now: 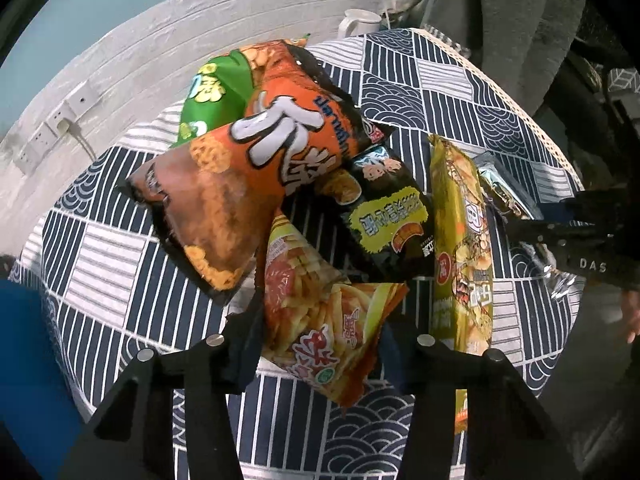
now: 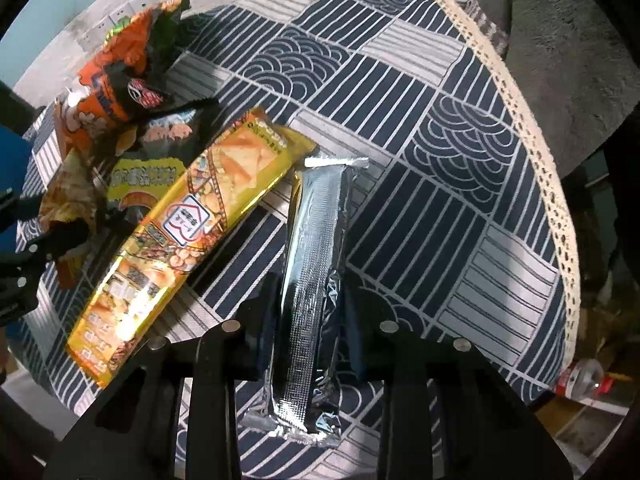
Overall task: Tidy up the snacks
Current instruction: 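Close the left tool on the red-and-yellow chip bag, then carry the chip bag and silver foil bar over the cardboard box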
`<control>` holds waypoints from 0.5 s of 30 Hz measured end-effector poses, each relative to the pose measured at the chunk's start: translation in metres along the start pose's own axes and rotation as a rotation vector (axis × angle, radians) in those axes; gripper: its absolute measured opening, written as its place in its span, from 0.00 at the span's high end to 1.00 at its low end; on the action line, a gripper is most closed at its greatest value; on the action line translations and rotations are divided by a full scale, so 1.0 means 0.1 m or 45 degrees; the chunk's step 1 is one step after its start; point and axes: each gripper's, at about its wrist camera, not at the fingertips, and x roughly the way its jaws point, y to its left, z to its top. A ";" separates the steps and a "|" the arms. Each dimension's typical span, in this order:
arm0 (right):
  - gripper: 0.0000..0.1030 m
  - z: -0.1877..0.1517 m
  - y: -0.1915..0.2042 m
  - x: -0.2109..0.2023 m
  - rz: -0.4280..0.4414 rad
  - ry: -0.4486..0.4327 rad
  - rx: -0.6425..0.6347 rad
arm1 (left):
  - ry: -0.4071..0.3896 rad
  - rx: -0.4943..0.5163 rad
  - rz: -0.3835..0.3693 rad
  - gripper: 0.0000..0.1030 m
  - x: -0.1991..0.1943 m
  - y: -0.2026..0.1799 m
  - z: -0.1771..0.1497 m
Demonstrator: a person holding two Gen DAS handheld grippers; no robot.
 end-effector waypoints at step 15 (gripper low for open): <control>0.74 0.04 0.10 -0.58 0.003 -0.138 0.015 | -0.093 -0.075 0.025 0.53 -0.64 0.18 -0.24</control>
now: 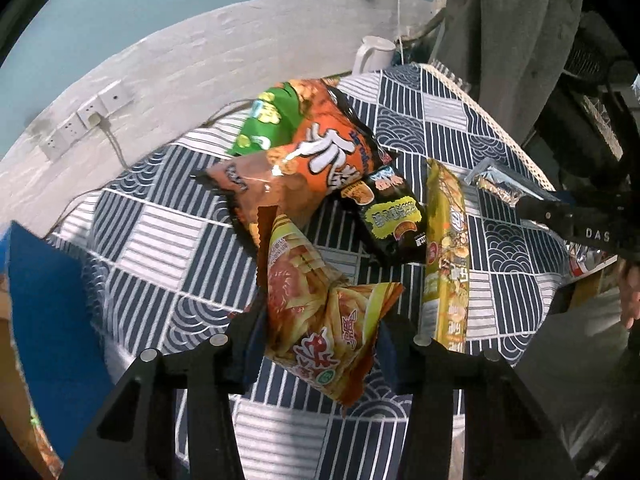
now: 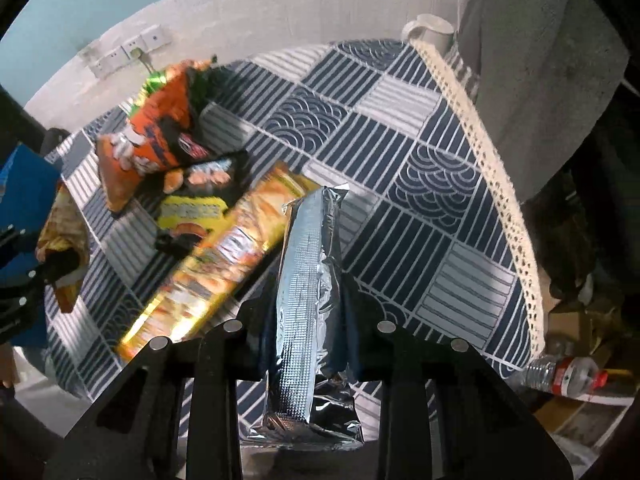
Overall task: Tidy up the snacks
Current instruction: 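Carry the chip bag and silver foil bar over the cardboard box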
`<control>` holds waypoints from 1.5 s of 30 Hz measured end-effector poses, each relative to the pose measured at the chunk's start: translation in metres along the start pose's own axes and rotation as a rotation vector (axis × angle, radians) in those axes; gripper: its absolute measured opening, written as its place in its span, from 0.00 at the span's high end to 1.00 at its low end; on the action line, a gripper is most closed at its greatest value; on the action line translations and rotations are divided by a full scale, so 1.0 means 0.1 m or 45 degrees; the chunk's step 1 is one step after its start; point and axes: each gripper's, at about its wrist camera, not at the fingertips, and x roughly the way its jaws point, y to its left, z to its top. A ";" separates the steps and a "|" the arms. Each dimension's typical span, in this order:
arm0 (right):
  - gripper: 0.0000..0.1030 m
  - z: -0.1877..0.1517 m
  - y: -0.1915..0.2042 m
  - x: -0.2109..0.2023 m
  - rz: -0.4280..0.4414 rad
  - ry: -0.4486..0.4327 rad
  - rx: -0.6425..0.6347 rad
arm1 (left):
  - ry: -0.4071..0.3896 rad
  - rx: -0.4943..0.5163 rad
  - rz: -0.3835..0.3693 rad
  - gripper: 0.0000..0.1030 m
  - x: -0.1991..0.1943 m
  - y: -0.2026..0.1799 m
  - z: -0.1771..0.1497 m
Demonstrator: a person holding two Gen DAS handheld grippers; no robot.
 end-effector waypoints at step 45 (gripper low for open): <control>0.74 0.44 2.49 -0.89 0.263 -0.228 -0.453 | -0.269 -0.326 0.294 0.53 -1.77 1.69 -0.86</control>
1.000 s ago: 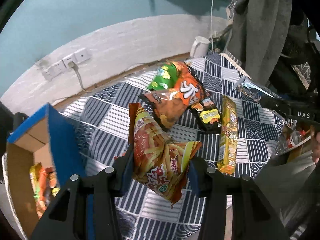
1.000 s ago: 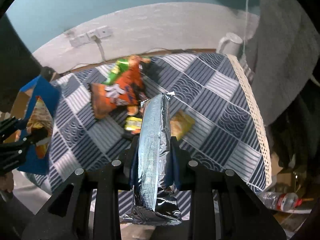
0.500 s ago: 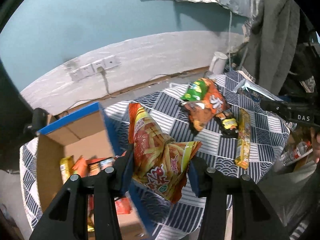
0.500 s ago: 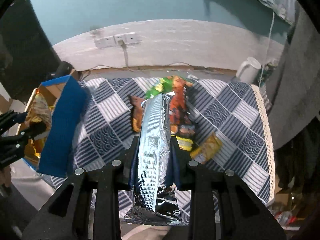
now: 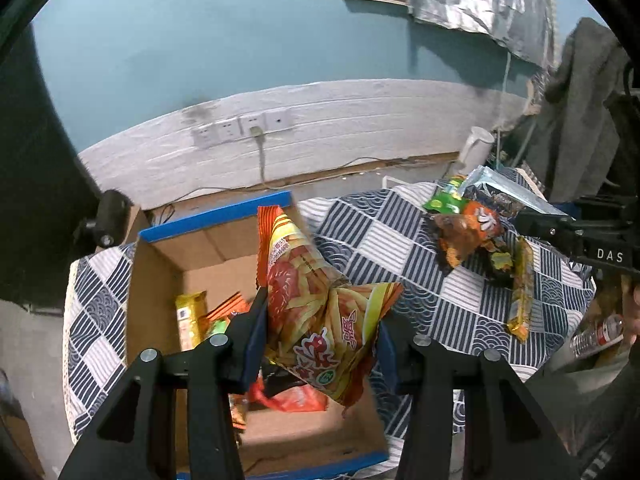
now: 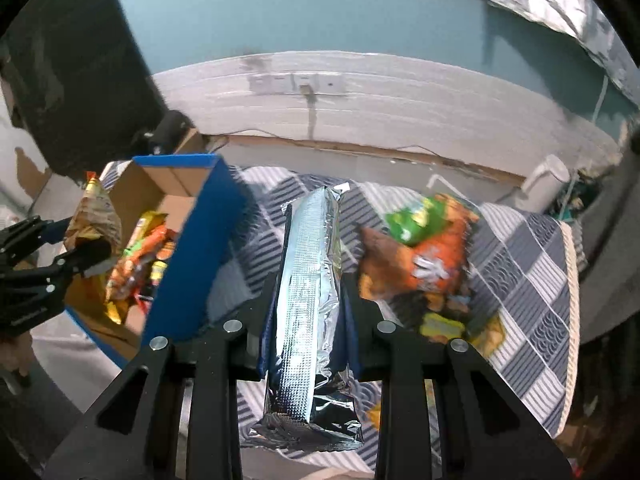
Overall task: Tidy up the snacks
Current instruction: 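Carry the chip bag and silver foil bar over the cardboard box, then open both tools to drop the chip bag and foil bar into the box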
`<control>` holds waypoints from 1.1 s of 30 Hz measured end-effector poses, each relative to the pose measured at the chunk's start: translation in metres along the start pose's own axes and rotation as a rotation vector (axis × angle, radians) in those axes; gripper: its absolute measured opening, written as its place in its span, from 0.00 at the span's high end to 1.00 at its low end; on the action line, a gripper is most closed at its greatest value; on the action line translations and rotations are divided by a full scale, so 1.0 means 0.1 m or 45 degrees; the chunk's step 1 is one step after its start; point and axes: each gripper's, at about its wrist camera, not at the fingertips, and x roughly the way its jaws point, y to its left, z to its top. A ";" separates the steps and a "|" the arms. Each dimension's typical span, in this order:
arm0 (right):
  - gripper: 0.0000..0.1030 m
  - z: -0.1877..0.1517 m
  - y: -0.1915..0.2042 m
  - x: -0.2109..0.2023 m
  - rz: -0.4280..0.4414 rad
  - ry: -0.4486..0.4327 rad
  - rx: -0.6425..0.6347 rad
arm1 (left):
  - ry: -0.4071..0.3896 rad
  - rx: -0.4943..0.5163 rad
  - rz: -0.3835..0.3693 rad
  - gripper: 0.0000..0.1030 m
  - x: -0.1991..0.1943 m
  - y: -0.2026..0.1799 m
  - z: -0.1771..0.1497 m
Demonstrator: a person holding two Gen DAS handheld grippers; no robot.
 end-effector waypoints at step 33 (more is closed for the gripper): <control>0.74 0.29 1.62 0.83 0.209 0.161 -0.246 | 0.118 -0.179 0.146 0.52 0.21 1.13 -0.51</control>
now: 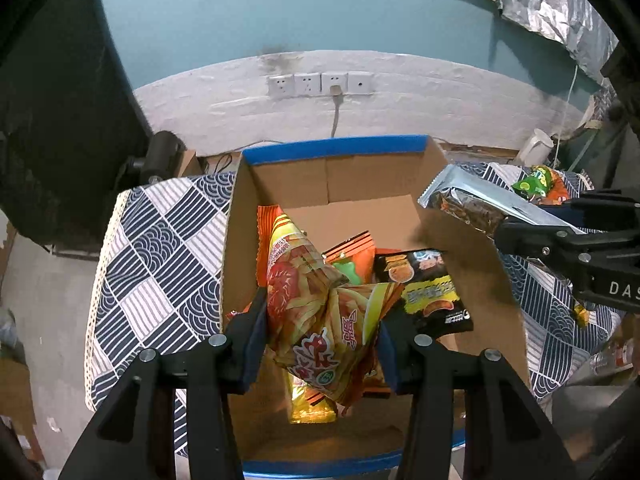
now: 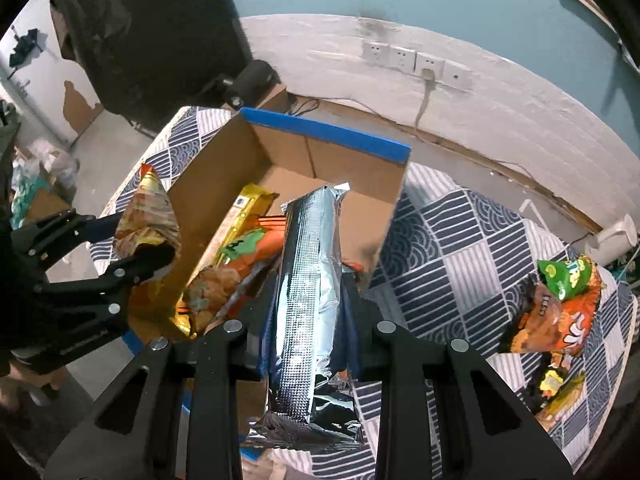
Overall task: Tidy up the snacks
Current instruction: 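Open both tools to drop the chip bag and foil bar into the box, then move both tools from the box back over the remaining snacks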
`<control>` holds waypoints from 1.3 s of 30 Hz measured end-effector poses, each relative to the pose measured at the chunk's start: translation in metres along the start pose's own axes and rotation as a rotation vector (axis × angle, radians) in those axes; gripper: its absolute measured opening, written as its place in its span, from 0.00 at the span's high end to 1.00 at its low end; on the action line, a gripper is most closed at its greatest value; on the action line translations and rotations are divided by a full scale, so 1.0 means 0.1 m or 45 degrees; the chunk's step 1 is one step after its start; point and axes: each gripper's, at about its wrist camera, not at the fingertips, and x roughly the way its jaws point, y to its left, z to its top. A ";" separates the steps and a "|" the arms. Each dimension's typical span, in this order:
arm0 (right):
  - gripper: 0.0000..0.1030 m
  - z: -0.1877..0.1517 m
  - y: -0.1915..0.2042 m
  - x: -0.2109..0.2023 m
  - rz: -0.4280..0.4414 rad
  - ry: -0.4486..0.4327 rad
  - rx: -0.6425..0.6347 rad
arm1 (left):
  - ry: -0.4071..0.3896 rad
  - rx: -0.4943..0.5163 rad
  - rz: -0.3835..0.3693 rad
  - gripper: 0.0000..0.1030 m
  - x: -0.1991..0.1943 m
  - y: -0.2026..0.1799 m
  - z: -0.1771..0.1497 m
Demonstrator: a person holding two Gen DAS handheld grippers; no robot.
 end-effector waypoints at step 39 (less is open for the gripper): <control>0.38 -0.50 -0.76 -0.39 -0.108 -0.019 0.209 | -0.059 0.271 0.041 0.27 -0.15 -0.77 0.05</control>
